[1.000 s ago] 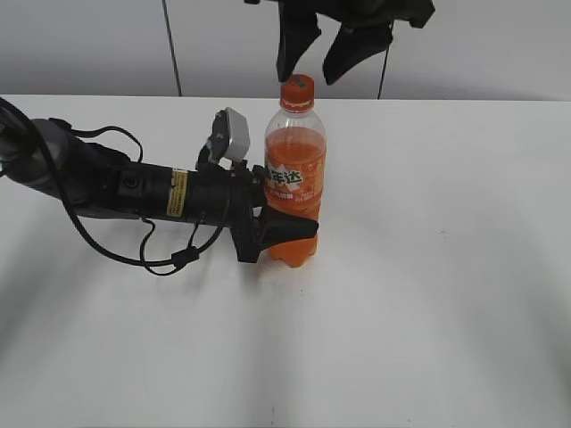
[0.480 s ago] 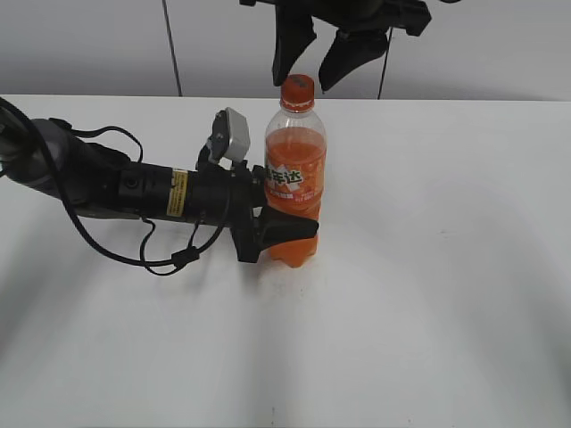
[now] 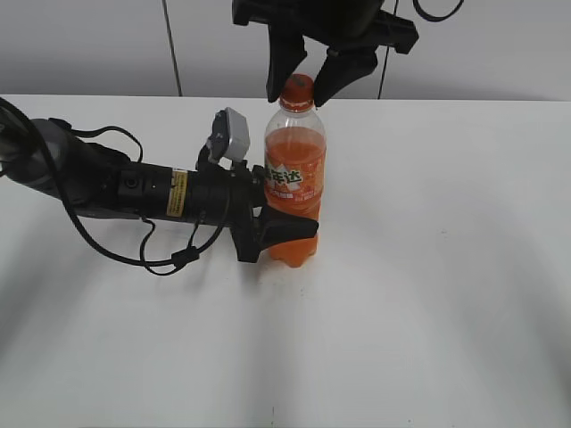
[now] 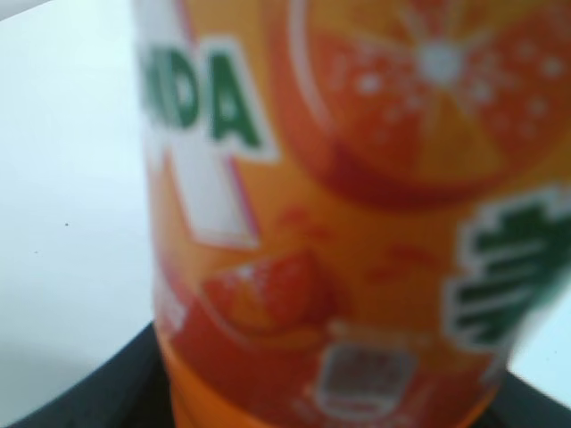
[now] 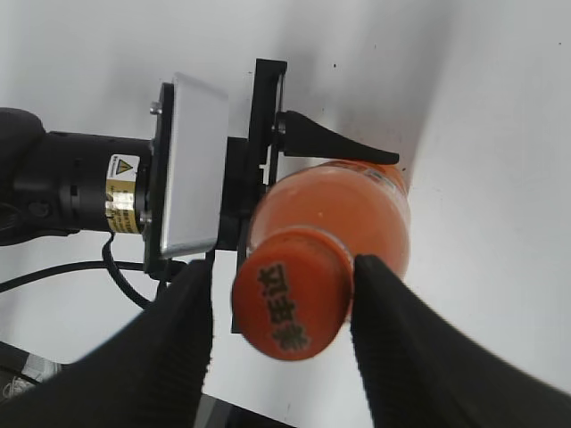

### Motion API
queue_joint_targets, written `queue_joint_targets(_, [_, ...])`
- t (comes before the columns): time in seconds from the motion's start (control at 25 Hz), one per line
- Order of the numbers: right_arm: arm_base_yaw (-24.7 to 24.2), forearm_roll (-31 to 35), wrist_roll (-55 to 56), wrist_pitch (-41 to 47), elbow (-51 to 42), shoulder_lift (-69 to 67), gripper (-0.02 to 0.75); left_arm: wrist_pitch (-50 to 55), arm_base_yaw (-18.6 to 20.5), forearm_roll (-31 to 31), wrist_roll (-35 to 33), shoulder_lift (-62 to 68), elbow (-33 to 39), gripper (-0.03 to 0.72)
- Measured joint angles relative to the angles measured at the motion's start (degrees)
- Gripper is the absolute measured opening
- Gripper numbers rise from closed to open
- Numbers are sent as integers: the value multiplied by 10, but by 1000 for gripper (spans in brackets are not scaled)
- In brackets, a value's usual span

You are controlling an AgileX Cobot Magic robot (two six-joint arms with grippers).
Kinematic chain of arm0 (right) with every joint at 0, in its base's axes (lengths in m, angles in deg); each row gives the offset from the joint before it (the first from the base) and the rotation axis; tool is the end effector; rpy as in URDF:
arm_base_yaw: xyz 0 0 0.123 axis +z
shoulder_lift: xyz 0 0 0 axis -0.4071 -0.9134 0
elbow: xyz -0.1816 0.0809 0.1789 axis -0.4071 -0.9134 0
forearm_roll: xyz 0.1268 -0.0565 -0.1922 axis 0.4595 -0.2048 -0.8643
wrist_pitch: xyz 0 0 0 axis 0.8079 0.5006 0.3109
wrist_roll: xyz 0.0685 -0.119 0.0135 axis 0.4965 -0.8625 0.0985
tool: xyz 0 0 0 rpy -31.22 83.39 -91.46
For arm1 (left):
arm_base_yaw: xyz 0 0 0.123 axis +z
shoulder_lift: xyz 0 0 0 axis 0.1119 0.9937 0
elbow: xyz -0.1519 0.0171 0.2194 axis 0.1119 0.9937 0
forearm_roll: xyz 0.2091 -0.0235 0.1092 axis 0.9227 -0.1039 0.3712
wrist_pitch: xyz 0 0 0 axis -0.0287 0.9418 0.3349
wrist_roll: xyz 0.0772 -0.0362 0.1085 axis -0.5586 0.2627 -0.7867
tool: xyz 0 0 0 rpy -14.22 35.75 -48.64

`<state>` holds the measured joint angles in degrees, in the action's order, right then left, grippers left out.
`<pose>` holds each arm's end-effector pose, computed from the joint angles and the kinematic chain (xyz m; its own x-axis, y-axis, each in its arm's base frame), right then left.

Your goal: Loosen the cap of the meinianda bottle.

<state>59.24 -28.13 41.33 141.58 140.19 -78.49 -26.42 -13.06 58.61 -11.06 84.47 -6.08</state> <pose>0.3313 0.2615 0.2584 -0.9399 -0.1894 -0.2842 -0.2718 0.9186 0.2869 0.3464 -0.2470 0.0658 -0.1308 0.3215 -0.9378 0.9865 0.1358 -0.0910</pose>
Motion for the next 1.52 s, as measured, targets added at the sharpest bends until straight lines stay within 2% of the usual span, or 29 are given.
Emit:
queue_joint_targets(0.52, [0, -1, 0, 1, 6, -4, 374, 0, 0, 0, 0, 0, 0, 408])
queue_joint_targets(0.8, [0, -6, 0, 1, 6, -4, 291, 0, 0, 0, 1, 0, 0, 408])
queue_joint_targets(1.04, [0, -11, -20, 1, 6, -4, 283, 1, 0, -1, 1, 0, 0, 408])
queue_joint_targets(1.2, [0, -11, -97, 1, 6, -4, 282, 1, 0, -1, 1, 0, 0, 408])
queue_joint_targets(1.52, [0, -8, -331, 1, 6, -4, 281, 0, 0, 0, 0, 0, 0, 408])
